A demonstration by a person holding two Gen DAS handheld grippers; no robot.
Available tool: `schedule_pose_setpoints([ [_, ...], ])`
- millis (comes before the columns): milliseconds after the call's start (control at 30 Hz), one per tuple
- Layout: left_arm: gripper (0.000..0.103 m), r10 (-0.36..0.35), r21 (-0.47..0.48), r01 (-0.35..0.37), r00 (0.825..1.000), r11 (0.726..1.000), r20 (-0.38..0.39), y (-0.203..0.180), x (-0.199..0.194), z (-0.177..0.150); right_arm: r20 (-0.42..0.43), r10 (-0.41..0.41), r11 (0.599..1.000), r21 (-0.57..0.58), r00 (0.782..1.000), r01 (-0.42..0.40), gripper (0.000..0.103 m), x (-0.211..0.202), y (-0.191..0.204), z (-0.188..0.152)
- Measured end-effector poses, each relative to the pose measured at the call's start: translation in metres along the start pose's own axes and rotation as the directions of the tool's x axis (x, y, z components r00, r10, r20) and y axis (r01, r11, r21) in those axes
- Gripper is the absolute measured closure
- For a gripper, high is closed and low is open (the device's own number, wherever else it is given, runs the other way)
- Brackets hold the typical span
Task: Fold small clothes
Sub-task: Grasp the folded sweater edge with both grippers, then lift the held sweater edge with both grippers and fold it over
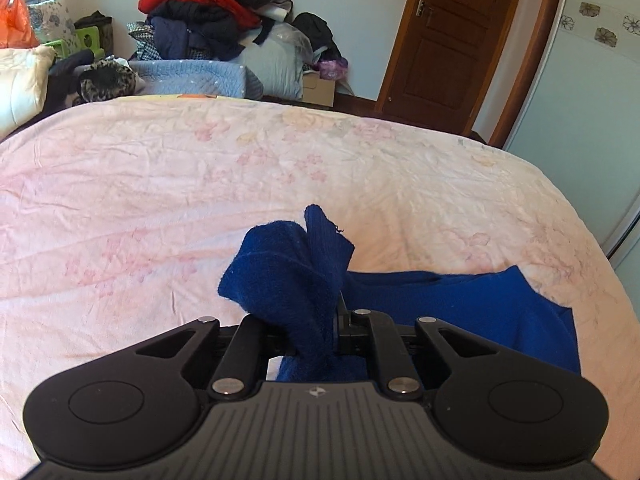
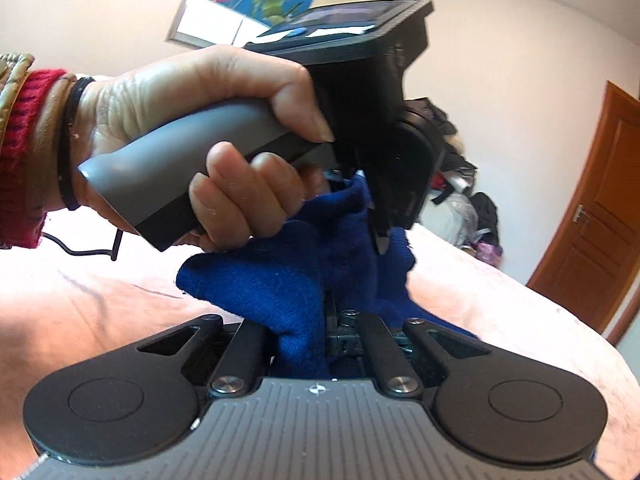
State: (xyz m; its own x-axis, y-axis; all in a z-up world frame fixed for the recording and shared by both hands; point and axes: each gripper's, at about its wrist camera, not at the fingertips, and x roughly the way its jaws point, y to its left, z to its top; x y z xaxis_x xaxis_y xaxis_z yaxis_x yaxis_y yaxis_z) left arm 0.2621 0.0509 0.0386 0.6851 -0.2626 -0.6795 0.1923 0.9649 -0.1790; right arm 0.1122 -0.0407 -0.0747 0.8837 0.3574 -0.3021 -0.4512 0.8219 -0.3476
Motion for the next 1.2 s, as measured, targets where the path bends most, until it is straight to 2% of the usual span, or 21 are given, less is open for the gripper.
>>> schedule_pose_setpoints([
  [133,0.091,0.011,-0.011,-0.011,1.0,1.0,0.001,-0.021,-0.002,0.003,0.002,-0.033,0.999,0.022,0.999,0.033,0.097,-0.013,-0.013,-0.008],
  [467,0.091,0.034,0.097,-0.034,0.999,0.995,0.005,-0.092,0.003,0.002,-0.009,-0.093,0.99,0.103,0.996,0.093,0.097,-0.034,-0.046,-0.03],
  [700,0.091,0.034,0.133,-0.033,0.999,0.991,-0.005,-0.134,0.014,-0.002,-0.025,-0.137,0.978,0.159,0.99,0.139,0.097,-0.053,-0.066,-0.048],
  [900,0.091,0.036,0.171,-0.033,0.999,0.985,-0.015,-0.171,0.029,-0.007,-0.048,-0.165,0.961,0.218,0.985,0.172,0.097,-0.068,-0.079,-0.06],
  [1200,0.091,0.033,0.25,-0.02,0.998,0.968,-0.047,-0.222,0.057,-0.021,-0.105,-0.167,0.911,0.364,0.98,0.194,0.097,-0.065,-0.123,-0.085],
])
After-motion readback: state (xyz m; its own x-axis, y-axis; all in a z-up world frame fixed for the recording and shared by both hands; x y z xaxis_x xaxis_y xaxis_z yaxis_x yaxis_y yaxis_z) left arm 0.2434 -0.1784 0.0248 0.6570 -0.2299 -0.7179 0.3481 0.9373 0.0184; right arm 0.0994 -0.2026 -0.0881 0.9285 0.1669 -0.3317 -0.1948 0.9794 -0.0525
